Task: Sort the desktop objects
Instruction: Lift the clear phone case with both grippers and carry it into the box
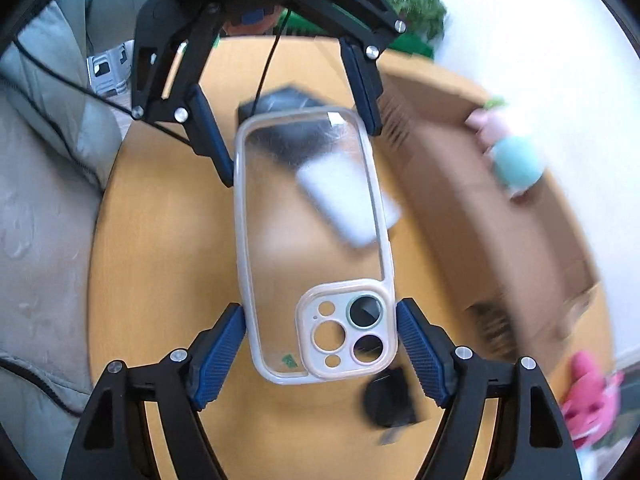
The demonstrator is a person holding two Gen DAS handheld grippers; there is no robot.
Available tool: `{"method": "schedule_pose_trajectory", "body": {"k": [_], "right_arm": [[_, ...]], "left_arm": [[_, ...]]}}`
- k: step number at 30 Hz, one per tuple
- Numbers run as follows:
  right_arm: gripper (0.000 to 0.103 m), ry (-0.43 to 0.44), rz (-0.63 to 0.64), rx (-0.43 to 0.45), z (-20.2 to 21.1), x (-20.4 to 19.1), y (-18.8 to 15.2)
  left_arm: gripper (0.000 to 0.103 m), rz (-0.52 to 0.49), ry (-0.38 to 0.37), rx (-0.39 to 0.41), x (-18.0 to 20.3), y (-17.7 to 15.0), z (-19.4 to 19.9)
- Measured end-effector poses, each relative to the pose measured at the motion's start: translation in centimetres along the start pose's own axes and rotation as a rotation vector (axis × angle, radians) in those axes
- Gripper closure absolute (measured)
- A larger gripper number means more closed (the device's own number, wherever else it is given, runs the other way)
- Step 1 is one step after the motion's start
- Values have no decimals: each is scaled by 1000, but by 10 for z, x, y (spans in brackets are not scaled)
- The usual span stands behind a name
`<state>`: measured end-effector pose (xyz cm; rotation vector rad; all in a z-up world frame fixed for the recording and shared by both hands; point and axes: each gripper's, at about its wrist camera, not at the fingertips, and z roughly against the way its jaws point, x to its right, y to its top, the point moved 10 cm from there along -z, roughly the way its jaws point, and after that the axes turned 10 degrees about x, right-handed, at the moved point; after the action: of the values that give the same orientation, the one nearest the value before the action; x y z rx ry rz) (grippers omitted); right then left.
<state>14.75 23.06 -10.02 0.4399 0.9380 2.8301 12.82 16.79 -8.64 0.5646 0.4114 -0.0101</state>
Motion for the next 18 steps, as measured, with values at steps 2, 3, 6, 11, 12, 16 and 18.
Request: {"method": "schedule_pose_trajectory", "body": {"k": [2, 3, 6, 11, 12, 16, 18], "right_arm": [[28, -31, 49, 11, -15, 40, 36], [28, -45, 75, 14, 0, 43, 45], [28, -77, 142, 14, 11, 62, 72], [28, -113, 204, 34, 22, 112, 116], [28, -118, 212, 42, 24, 122, 125], [28, -133, 255, 58, 20, 165, 162], [28, -127, 265, 60, 15, 176, 169]], "left_arm": [[23, -11, 37, -3, -26, 6, 6], [23, -17, 60, -2, -36, 10, 15], [23, -36, 119, 12, -83, 31, 18], [24, -71, 204, 16, -131, 40, 55], [24, -74, 220, 12, -138, 40, 66], [24, -62, 247, -12, -190, 34, 64], [24, -45, 247, -33, -210, 23, 58]]}}
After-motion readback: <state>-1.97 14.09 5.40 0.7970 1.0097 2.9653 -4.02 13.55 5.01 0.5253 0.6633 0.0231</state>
